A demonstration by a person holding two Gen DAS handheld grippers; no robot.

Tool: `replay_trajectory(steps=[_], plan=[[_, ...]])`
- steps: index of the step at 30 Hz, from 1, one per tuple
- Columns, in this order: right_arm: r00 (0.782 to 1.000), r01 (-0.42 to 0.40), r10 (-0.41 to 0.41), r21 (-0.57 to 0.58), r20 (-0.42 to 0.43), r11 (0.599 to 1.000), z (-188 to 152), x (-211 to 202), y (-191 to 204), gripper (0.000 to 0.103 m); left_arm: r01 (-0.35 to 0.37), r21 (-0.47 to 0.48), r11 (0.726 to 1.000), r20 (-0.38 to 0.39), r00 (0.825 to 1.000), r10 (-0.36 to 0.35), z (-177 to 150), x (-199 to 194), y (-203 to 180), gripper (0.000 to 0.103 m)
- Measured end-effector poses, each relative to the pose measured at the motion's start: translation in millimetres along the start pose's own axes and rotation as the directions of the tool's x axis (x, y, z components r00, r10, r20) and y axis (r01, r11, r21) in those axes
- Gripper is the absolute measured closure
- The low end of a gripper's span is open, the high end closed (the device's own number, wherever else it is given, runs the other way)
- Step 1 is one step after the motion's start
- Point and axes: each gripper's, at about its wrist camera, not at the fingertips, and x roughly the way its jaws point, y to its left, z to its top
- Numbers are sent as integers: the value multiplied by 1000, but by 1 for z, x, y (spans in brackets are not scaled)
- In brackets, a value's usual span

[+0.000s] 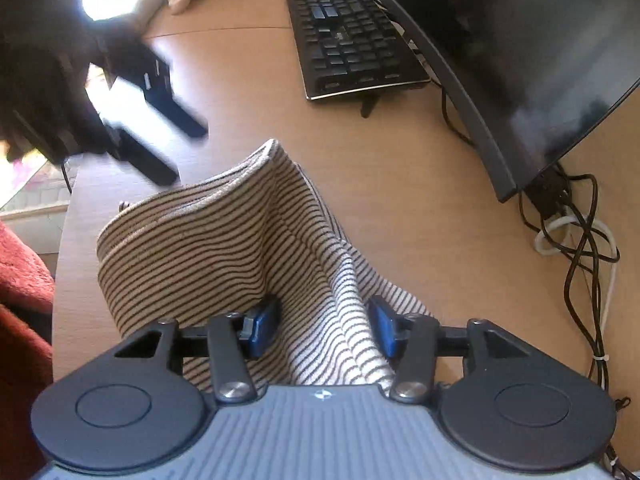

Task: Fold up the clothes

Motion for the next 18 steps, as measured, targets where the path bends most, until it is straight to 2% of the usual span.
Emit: replay_trajectory(steps=[2,5,7,9,11,14,15,16,18], plan=[[1000,-4,3,33,13,999,-2,-1,-1,52,6,63,998,37,999,-9,13,-4,-16,50],[999,0,-3,76,44,997,-6,3,-17,50,28,107,994,-4,1000,-28,17,16,-26,48],[997,28,-34,78,73,997,-8,-4,-20,46,43,135,990,-32,999,-39,20,29,-33,49],[989,117,-118,16,94,993,-14,-18,-15,43,59,163,985,-60,997,-50,23,42,-41,49],[969,192,-203,81,145,978,-21,-42,-20,43,76,191,979,-89,994,-60,26,56,-48,50],[909,279,-343,266,236,923,-35,-81,-26,44,77,203,976,-117,992,-54,27,69,-51,51],[884,291,-386,336,263,896,-40,-94,-27,51,70,199,977,-123,991,-46,26,71,-50,52],[868,260,-396,404,299,877,-47,-106,-26,61,63,195,979,-128,991,-38,26,73,-49,52],[858,166,-372,494,354,853,-57,-111,-21,66,49,188,981,-139,990,-23,24,78,-47,52]])
